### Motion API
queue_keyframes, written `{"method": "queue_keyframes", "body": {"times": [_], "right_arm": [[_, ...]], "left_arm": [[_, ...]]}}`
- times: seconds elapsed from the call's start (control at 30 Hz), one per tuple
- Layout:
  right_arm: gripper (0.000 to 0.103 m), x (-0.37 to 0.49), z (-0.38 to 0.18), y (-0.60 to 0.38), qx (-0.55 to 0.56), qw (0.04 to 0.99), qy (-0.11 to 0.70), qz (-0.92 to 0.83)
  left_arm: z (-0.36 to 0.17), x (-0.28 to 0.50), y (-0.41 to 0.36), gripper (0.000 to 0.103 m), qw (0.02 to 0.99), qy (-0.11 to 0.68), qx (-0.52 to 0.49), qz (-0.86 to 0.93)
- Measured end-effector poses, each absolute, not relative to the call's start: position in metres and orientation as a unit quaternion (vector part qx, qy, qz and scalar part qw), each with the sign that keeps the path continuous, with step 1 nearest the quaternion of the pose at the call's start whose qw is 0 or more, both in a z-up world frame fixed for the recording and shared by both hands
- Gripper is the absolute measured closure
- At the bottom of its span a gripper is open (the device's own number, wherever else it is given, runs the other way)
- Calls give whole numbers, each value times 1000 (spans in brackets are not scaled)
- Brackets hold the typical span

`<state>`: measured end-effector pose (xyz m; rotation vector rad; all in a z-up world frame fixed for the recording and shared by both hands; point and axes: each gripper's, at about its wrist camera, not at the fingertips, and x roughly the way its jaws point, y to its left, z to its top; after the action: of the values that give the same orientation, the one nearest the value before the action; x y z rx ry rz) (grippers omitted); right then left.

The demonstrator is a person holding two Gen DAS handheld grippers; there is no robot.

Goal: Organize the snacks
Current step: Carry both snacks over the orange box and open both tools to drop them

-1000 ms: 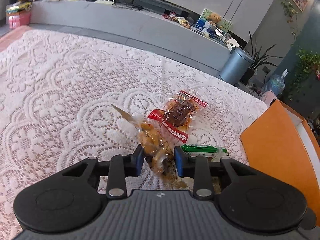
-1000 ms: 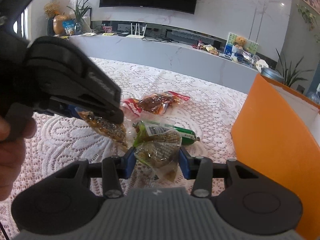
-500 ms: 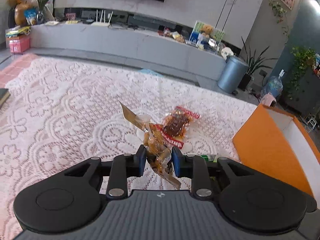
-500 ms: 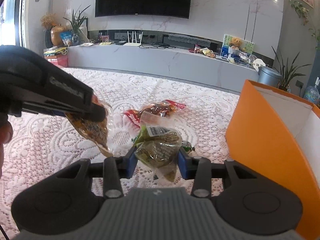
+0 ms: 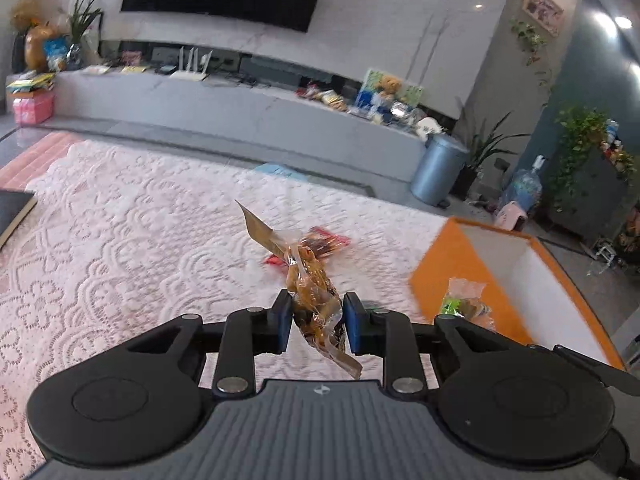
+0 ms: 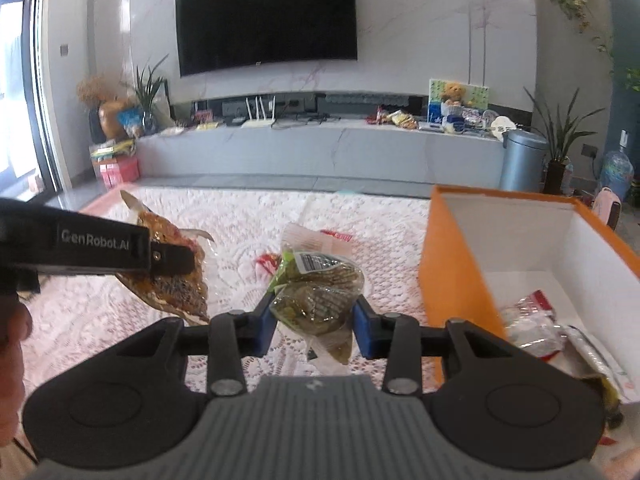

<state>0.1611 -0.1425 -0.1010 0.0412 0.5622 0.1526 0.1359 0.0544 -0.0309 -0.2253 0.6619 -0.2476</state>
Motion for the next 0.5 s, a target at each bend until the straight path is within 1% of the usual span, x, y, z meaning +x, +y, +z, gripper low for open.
{"method": "queue_keyframes", "body": {"times": [0.3,0.5], "right_arm": [[65,110,-44,-185,39,975,212,44],[65,83,-25,-227,36,981,189,-3]], "left_arm": [[21,115,-6,73,936,275,-76,-204],[35,114,-58,73,931,255,-43,-256]]}}
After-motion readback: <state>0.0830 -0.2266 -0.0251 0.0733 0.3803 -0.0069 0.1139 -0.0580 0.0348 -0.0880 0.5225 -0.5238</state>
